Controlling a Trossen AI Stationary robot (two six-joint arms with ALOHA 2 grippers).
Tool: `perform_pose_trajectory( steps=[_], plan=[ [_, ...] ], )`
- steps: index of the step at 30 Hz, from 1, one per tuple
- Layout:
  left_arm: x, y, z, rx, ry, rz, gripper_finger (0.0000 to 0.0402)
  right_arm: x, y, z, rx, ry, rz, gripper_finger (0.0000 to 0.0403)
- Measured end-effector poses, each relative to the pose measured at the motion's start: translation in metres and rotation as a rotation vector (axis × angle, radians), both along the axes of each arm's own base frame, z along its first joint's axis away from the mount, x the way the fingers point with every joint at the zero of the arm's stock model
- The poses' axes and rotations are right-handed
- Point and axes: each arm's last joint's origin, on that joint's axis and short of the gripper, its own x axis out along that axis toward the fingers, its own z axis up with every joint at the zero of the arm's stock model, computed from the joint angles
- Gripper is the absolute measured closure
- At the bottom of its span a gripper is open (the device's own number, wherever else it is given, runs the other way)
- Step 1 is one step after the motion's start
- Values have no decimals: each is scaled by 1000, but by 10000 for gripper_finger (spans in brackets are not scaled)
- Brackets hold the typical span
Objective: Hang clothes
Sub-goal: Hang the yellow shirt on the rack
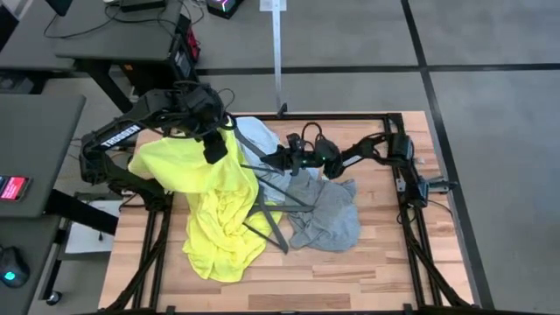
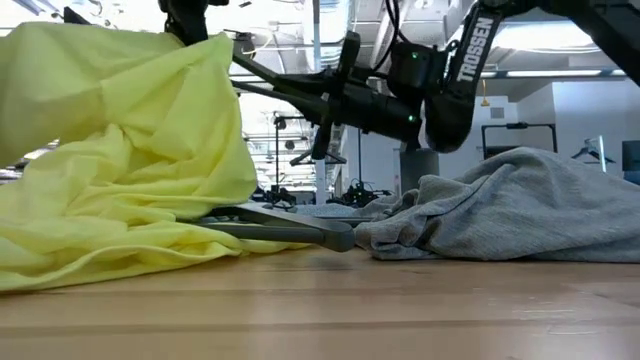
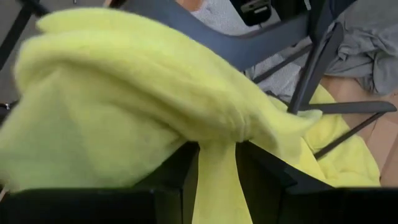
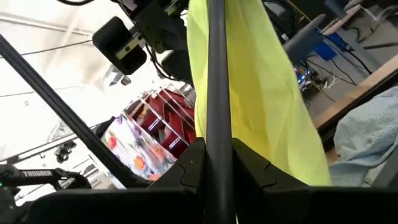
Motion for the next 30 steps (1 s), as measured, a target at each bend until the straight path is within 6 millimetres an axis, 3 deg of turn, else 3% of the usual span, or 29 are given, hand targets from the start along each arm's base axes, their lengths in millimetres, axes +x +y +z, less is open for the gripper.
perform_pose_trajectory(
  steps=[9,16,30],
  plan=[
    [-29,-4,46,68,-64,63,299,-2,-6,-1,2,-13,-22,371],
    [-44,7,50,115,-52,177,296,-2,-6,-1,3,-13,-16,371],
    [-56,36,36,-218,-203,55,296,-2,-5,0,-13,-8,42,371]
  ],
)
